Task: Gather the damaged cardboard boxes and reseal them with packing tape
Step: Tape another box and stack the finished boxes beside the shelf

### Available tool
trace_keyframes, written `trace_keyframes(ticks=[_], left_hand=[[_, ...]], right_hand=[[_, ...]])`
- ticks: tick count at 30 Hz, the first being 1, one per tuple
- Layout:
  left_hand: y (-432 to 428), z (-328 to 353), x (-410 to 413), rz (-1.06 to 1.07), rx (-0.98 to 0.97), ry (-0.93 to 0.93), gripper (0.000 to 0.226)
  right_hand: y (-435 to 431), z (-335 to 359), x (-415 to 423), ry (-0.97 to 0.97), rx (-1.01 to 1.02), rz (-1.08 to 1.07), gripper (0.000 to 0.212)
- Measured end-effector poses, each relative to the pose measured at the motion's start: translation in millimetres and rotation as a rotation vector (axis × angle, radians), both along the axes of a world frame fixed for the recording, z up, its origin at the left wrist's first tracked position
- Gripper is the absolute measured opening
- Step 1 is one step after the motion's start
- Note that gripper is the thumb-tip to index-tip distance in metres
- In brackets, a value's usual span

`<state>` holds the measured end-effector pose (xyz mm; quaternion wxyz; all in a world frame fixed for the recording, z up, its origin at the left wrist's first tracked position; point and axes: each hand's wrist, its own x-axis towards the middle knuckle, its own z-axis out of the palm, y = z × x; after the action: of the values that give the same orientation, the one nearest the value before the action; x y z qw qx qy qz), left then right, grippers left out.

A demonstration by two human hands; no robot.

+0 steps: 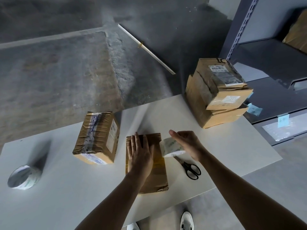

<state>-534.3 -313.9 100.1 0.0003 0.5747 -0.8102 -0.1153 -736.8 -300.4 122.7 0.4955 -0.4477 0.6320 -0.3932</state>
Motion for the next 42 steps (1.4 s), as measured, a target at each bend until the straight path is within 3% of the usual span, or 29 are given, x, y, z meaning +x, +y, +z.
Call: trace_keyframes(ticks=[6,11,15,19,24,29,32,35,37,39,42], left_hand=[[-2.3,-6.6,-10.4,0.084,0.033,-0.034,0.079],[-2.8,-7.9,-12.4,0.115,0.061,-0.050,0.078],[-4.6,-7.7,-10.1,0.120,0.070,-0.081,0.092],[-7.1,1.2,-16.3,0.144,0.150,-0.060,0.102],[-11.3,12.5,-28.2,0.128,0.224,-0.161,0.106],[-11.4,28.7,-23.0,0.153,0.281,-0.181,0.097],[-5.0,36.9,-18.7,0.232,0.366,-0.179,0.093],[-4.2,39.1,-17.3,0.196,0.404,-0.155,0.088],[-9.9,41.0,-16.6,0.070,0.264,-0.055,0.075],[-20.9,43.8,-19.2,-0.095,0.140,0.162,0.050],[-41.3,54.8,-27.6,-0.184,0.312,0.364,0.030]], right_hand=[[-1.4,-5.5,0.1,-0.007,0.014,-0.031,0.102],[4.2,-4.5,-10.8,0.145,-0.010,-0.057,0.060],[6.9,-8.4,-27.7,0.366,-0.003,-0.042,0.061],[7.5,-9.7,-31.3,0.437,0.023,-0.028,0.072],[8.7,-8.3,-29.1,0.516,0.052,0.046,0.060],[4.1,-4.1,-25.1,0.516,0.021,0.045,0.054],[-7.2,-7.7,-18.0,0.578,-0.022,0.081,0.062],[-17.6,-13.4,-9.1,0.597,-0.032,0.176,0.037],[-22.0,-12.0,-4.4,0.609,-0.065,0.227,0.029],[-25.1,-8.7,-1.7,0.584,-0.061,0.211,0.026],[-29.3,-10.8,-2.9,0.651,-0.114,0.261,0.028]])
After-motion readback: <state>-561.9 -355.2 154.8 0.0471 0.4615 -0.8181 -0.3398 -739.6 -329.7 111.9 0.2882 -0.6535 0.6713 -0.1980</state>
